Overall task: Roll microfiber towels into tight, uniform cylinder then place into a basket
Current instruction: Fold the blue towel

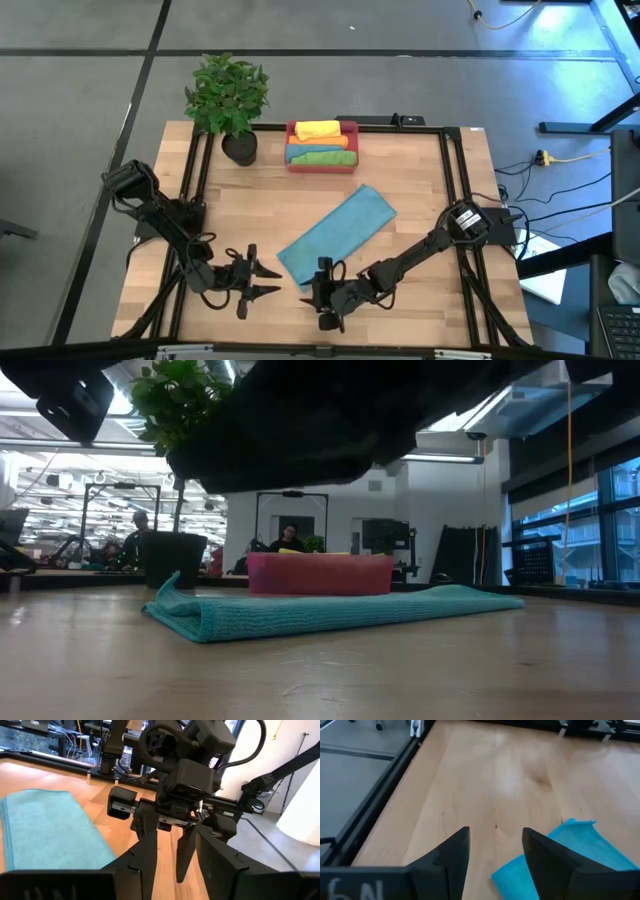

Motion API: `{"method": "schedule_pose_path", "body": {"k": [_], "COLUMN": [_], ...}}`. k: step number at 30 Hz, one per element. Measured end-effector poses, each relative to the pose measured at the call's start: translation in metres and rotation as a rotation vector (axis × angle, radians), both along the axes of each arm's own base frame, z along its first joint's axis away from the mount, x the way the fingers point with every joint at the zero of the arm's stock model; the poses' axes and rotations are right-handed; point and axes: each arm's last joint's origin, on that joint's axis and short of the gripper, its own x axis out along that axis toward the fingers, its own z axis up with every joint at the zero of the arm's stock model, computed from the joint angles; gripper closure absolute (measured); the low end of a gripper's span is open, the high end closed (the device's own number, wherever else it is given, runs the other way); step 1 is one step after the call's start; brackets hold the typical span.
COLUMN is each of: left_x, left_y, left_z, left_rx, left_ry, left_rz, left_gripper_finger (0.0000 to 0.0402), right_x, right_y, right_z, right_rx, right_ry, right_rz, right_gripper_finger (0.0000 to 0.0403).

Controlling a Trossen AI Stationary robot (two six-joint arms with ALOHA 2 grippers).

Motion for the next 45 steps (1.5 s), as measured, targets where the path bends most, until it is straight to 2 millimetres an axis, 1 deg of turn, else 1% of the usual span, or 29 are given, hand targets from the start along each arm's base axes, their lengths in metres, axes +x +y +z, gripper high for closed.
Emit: {"method": "schedule_pose_path", "body": {"k": [12, 24, 27, 30, 33, 41, 45], "left_x": [0.0003, 0.0039, 0.0055, 0.0059, 0.0059, 0.0059, 0.0058], "left_y": [-0.0004, 0.0032, 0.0047, 0.005, 0.0051, 0.0051, 0.005], "left_z": [0.0052, 0.0055, 0.0055, 0.0055, 0.0054, 0.0049, 0.0047], "left_rx": [-0.044, -0.043, -0.043, -0.043, -0.042, -0.036, -0.035], "left_ry": [-0.038, -0.04, -0.04, -0.04, -0.04, -0.035, -0.034], "left_rz": [0.0, 0.022, 0.026, 0.024, 0.025, 0.025, 0.025], "left_gripper_finger": [0.0275, 0.0275, 0.0275, 0.0275, 0.0275, 0.0275, 0.0275], "right_x": [-0.0001, -0.0017, -0.0023, -0.0049, -0.0057, -0.006, -0.006], "right_y": [-0.0001, 0.0022, 0.0008, -0.0012, -0.0013, -0.0007, -0.0009], "right_z": [0.0, -0.0003, -0.0015, -0.0061, -0.0074, -0.008, -0.008], "right_rx": [-0.003, -0.005, -0.021, -0.008, 0.015, 0.035, 0.032], "right_ry": [0.002, 0.004, 0.01, 0.058, 0.076, 0.087, 0.088], "right_rz": [0.001, 0.0, -0.032, -0.064, -0.064, -0.053, -0.052], "right_gripper_finger": [0.022, 0.022, 0.022, 0.0217, 0.0204, 0.0142, 0.0127]}}
